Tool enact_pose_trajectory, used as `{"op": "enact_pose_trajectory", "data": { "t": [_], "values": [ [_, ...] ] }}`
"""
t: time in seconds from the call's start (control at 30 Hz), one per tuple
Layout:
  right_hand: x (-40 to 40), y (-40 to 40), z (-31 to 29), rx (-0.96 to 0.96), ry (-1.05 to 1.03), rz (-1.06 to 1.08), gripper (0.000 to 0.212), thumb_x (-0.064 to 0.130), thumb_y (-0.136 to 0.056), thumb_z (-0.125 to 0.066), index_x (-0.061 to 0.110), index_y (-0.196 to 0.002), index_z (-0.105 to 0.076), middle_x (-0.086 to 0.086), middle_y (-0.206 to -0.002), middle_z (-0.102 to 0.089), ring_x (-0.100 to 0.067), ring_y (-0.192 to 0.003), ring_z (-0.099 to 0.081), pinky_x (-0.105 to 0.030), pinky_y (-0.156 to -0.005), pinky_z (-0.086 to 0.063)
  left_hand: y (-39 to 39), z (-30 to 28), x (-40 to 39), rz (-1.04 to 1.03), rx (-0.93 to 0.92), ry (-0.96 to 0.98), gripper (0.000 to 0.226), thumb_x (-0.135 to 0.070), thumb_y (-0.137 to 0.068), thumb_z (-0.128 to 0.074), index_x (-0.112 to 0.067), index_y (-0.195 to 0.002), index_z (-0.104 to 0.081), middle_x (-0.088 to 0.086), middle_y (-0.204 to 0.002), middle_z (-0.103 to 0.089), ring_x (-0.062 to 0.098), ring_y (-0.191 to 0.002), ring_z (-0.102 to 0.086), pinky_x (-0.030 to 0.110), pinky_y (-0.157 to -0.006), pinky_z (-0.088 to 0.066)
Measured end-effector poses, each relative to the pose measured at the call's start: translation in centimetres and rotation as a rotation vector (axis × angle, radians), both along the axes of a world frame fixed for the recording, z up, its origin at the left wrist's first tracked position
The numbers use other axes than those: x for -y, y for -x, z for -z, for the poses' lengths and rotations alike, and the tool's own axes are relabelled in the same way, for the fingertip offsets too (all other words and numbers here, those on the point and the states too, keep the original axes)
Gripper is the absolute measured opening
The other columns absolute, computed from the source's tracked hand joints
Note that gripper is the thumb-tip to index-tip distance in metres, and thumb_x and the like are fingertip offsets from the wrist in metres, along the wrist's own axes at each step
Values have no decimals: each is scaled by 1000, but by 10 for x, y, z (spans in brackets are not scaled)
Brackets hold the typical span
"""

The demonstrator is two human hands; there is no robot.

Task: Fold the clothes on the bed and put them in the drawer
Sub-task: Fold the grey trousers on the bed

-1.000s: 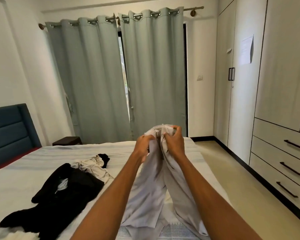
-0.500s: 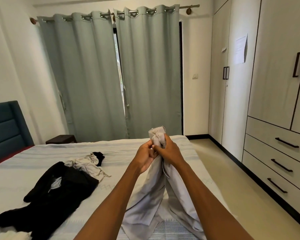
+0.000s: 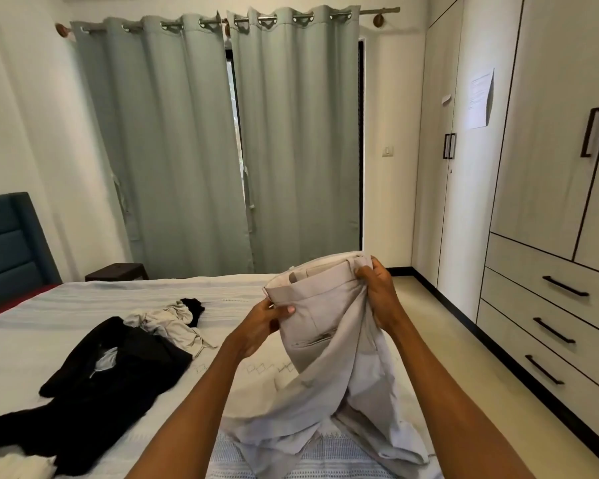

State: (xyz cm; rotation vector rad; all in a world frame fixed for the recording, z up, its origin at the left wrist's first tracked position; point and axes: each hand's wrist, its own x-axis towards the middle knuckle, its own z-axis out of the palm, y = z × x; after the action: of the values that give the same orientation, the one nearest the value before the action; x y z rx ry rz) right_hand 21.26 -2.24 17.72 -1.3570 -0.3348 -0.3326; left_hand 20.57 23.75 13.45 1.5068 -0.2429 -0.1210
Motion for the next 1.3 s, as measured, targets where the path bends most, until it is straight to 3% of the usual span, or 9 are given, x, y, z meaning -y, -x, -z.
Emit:
{"op": "enact_pose_trajectory", "data": {
  "t": [0.13,0.3,0.4,0.53,0.6,0.77,0.87,1.03,1.3],
  "values": [
    [14,-7,-14,-40,57,57,47,44,-81,-66,18,-119,-61,-1,-110,-69,-18,-101,-65,-35,-91,-51,-6,-23,7,-156,103,33,44,-25,-80,-80,-9,-119,-67,6,-115,-73,31,-118,-63,41,-99,-52],
    [40,-15,-40,-4,411,55,51,47,-84,-76,21,-126,-59,4,-116,-69,-15,-107,-66,-35,-93,-56,-10,-79,19,-334,415,-210,27,-27,-90,-73,-21,-115,-66,-8,-103,-71,16,-100,-65,16,-77,-51],
    [48,-19,-62,39,639,100,71,68,-74,-73,23,-128,-59,4,-116,-69,-18,-101,-67,-40,-84,-58,-20,-113,21,-466,582,-373,46,-45,-81,-69,-21,-120,-64,-1,-112,-69,19,-104,-64,32,-87,-51],
    [44,-22,-106,-22,414,230,32,40,-103,-52,21,-128,-51,-11,-119,-64,-19,-58,-62,-24,-44,-42,-31,-162,30,-598,690,-339,54,-49,-84,-71,-19,-128,-59,4,-118,-69,21,-105,-63,34,-90,-51],
    [36,-22,-131,-55,235,136,29,26,-106,-46,17,-134,-49,-9,-122,-62,-22,-58,-69,-25,-42,-46,-34,-188,40,-587,718,-248,44,-38,-88,-73,-16,-124,-61,1,-114,-69,18,-103,-65,30,-90,-51],
    [15,-26,-153,-9,5,-46,52,3,-80,-61,16,-130,-57,-7,-116,-69,-26,-106,-67,-38,-92,-58,-40,-221,41,-553,711,-107,40,-35,-89,-74,-15,-122,-64,-1,-113,-71,13,-102,-67,28,-90,-53],
    [12,-23,-150,64,78,99,52,12,-78,-78,12,-127,-59,-4,-108,-72,-20,-91,-69,-32,-81,-59,-39,-223,33,-525,696,-144,43,-41,-86,-75,-17,-121,-66,-1,-112,-72,13,-100,-68,27,-86,-53],
    [30,-24,-174,-19,127,139,35,25,-94,-69,8,-121,-56,-12,-88,-69,-16,-47,-63,-25,-40,-45,-33,-231,15,-337,475,-223,29,-24,-90,-72,-9,-114,-68,3,-100,-71,18,-88,-64,21,-68,-52],
    [60,-58,-156,-403,406,-321,52,20,-87,-77,4,-132,-56,-17,-120,-70,-34,-84,-75,-24,-56,-60,-68,-207,-3,-250,93,-689,28,-38,-88,-72,-19,-108,-67,-1,-87,-65,14,-72,-53,24,-56,-37]
  ]
}}
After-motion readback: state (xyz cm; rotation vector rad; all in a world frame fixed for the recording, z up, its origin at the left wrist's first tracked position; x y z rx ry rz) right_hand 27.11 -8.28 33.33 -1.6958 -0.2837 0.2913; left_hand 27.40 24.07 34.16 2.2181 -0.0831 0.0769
